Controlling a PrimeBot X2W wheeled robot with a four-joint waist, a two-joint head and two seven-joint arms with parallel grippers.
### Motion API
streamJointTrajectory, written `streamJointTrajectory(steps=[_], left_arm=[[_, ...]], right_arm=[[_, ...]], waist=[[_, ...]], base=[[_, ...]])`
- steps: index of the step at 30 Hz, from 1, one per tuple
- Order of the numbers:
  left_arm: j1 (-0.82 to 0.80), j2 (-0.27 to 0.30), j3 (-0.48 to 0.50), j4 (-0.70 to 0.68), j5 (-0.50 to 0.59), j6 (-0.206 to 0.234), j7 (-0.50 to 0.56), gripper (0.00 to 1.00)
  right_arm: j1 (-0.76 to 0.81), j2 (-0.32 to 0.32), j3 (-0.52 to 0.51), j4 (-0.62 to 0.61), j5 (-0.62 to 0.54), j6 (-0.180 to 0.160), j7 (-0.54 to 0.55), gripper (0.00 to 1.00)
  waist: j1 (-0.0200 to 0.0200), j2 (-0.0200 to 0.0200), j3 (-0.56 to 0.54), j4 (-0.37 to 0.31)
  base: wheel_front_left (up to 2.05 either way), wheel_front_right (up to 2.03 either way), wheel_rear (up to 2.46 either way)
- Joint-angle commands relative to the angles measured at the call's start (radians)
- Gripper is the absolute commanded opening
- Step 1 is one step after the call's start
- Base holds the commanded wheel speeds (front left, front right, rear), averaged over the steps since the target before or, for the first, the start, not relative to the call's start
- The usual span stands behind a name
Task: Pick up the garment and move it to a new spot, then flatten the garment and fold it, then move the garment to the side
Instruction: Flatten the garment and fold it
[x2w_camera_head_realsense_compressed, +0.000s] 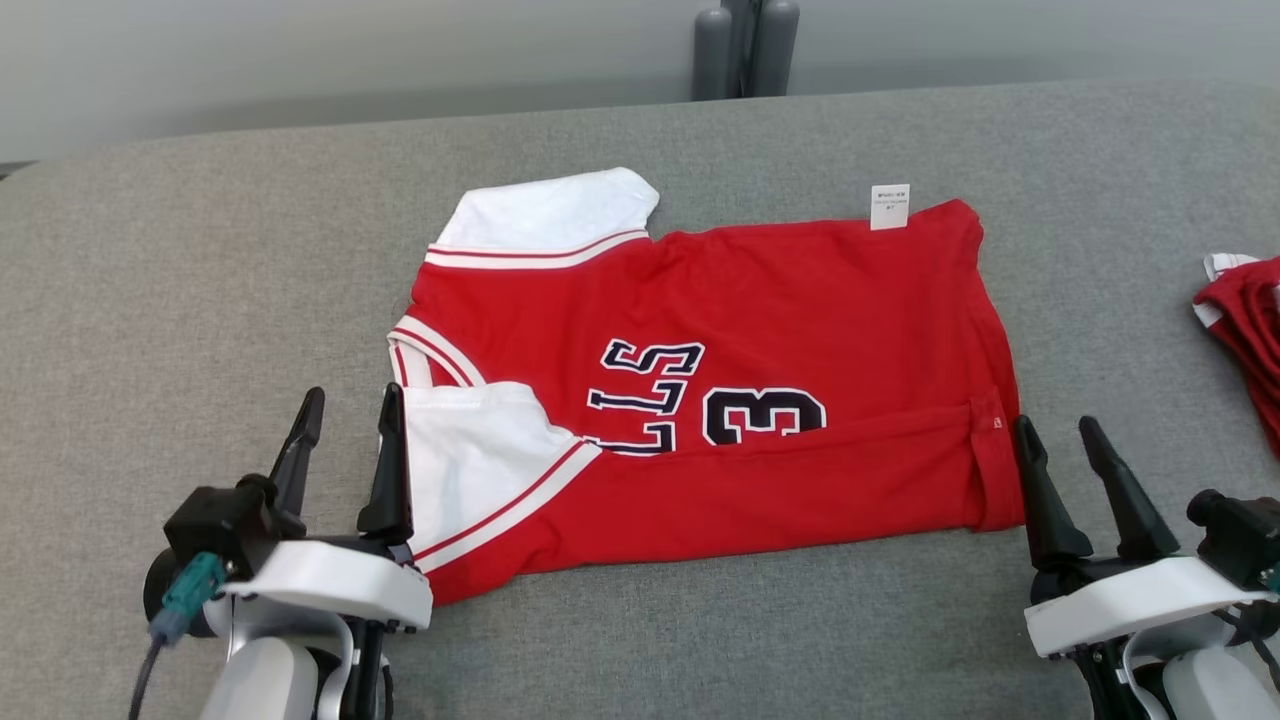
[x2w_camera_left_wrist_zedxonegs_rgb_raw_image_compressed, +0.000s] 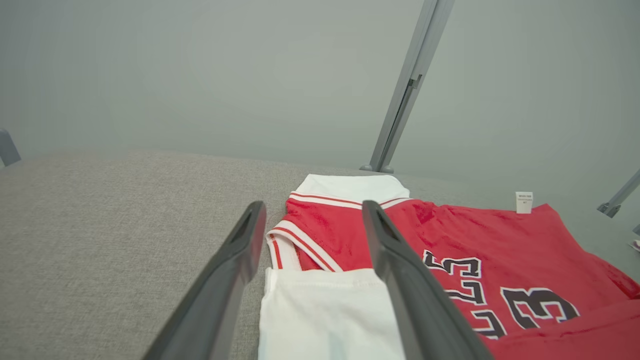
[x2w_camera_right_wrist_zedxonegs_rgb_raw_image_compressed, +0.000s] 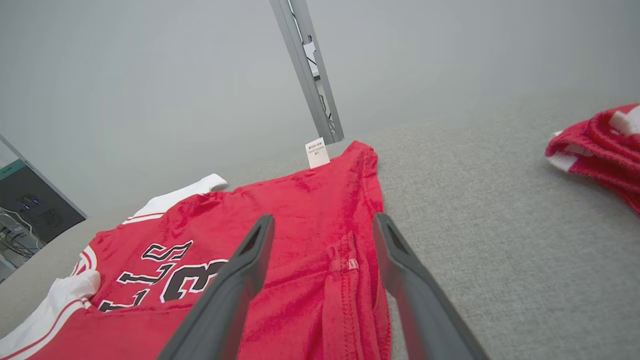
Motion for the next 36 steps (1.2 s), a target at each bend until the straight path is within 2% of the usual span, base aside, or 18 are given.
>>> streamJointTrajectory(steps=[1, 6, 11, 20, 32, 36], left_arm=[[0.017, -0.001, 0.004, -0.018, 0.02, 0.022, -0.026, 1.0], [0.076, -0.008, 0.018, -0.093, 0.066, 0.066, -0.067, 1.0], [0.162, -0.008, 0.018, -0.153, 0.093, 0.081, -0.074, 1.0], [0.267, -0.005, 0.006, -0.168, 0.11, 0.103, -0.075, 1.0], [0.244, 0.008, -0.001, -0.164, 0.108, 0.11, -0.056, 1.0], [0.219, 0.015, -0.015, -0.144, 0.106, 0.091, -0.044, 1.0]], right_arm=[[0.012, -0.008, -0.009, -0.029, -0.046, 0.0, -0.023, 1.0], [0.064, 0.014, -0.054, -0.135, -0.192, 0.0, -0.043, 1.0], [0.135, 0.041, -0.093, -0.192, -0.265, 0.0, -0.043, 1.0], [0.228, 0.077, -0.126, -0.231, -0.282, 0.001, -0.044, 1.0], [0.21, 0.078, -0.113, -0.231, -0.292, 0.0, -0.037, 1.0], [0.186, 0.069, -0.118, -0.224, -0.301, 0.0, -0.028, 1.0]], waist=[[0.0, 0.0, -0.012, -0.001], [0.0, 0.0, -0.043, -0.002], [0.0, 0.0, -0.073, -0.005], [0.0, 0.0, -0.106, -0.007], [0.0, 0.0, -0.095, -0.005], [0.0, 0.0, -0.066, 0.003]], base=[[0.0, 0.0, 0.0], [0.0, 0.0, 0.0], [0.0, 0.0, 0.0], [0.0, 0.0, 0.0], [0.0, 0.0, 0.0], [0.0, 0.0, 0.0]])
